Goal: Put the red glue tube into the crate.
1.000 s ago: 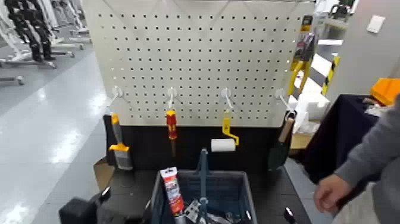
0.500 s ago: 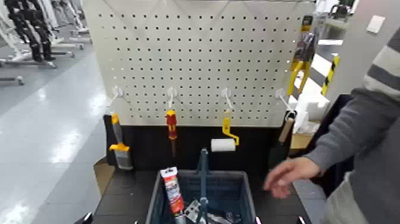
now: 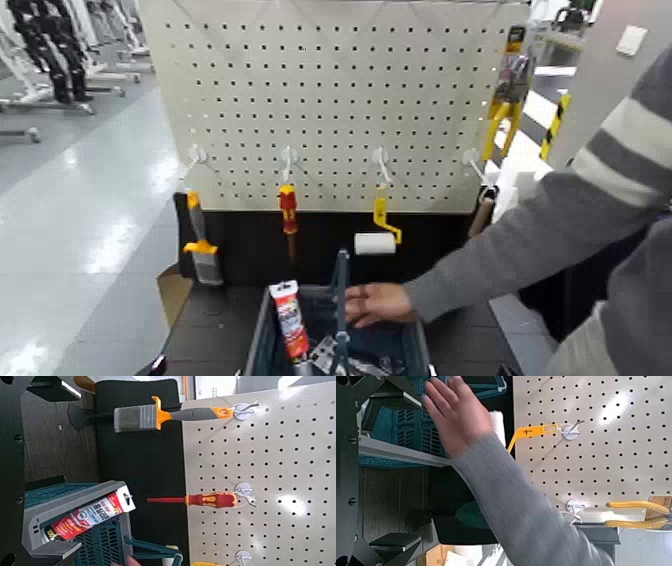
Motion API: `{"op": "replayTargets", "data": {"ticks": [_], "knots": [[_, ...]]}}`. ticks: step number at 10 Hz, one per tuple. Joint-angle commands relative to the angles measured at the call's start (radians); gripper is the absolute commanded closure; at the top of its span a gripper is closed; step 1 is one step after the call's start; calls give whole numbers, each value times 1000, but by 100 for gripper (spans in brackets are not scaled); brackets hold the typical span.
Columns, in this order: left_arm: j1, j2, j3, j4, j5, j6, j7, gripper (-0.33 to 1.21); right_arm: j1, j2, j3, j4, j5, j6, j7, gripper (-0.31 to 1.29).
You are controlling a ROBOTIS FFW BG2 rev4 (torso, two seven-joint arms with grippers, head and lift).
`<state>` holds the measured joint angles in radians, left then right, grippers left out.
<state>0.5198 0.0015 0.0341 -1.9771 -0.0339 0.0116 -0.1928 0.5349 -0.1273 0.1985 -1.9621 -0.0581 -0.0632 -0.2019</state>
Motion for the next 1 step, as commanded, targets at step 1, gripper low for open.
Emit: {"op": "replayTargets", "data": {"ticks": [1], "knots": [[-3,-38,-2,0,-4,-5,-2,-8,8,2,6,-30,37,46,-24,12]]}}
